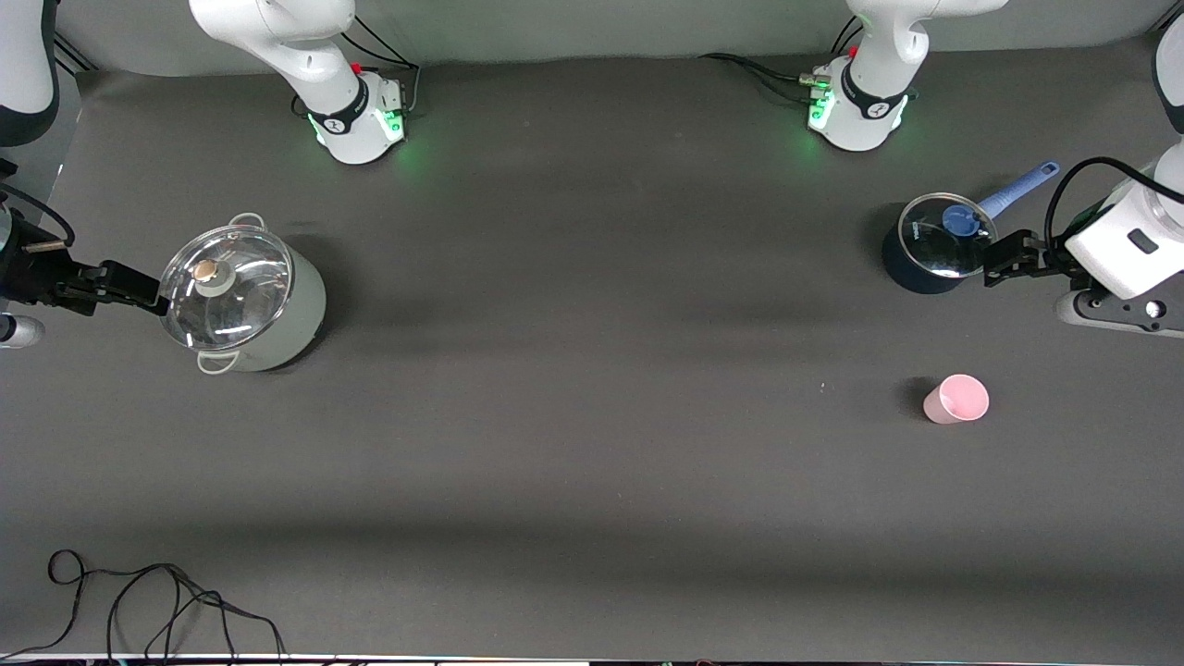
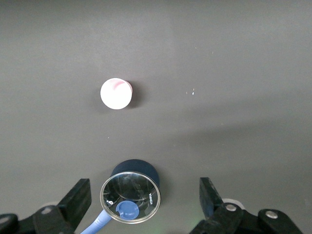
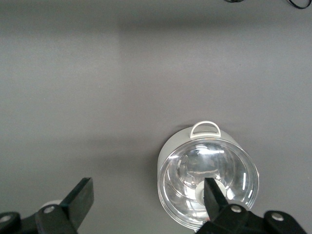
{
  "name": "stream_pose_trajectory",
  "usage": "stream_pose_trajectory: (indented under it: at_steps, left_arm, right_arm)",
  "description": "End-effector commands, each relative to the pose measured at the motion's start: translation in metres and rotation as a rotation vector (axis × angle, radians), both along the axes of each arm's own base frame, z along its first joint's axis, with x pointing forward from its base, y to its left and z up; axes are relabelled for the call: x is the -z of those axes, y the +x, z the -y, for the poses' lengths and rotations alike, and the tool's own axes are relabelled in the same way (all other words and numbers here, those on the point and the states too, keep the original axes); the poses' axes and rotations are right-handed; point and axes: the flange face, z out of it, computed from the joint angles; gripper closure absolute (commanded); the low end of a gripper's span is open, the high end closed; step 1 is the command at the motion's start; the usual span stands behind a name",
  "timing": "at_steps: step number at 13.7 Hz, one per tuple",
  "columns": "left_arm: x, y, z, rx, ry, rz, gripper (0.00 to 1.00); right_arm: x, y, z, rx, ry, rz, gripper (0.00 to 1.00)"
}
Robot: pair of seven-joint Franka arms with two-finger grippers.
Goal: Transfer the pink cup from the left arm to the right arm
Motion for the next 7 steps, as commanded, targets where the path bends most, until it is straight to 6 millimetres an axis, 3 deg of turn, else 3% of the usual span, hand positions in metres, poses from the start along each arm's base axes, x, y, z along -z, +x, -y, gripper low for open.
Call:
stream_pose_trajectory:
  at_steps: [1, 7]
  left_arm:
    - [-0.0024, -0.0041, 0.0018, 0.005, -0.002, 0.014, 0.01]
    - [-0.0021, -0.0054, -0.0010, 0.000, -0.001, 0.001, 0.01]
  right_arm:
    - [-0.0064, -0.0047, 0.0027, -0.017, 0.004, -0.001, 0.00]
    - [-0.0062, -0.0041, 0.0008, -0.017, 0.005, -0.001, 0.00]
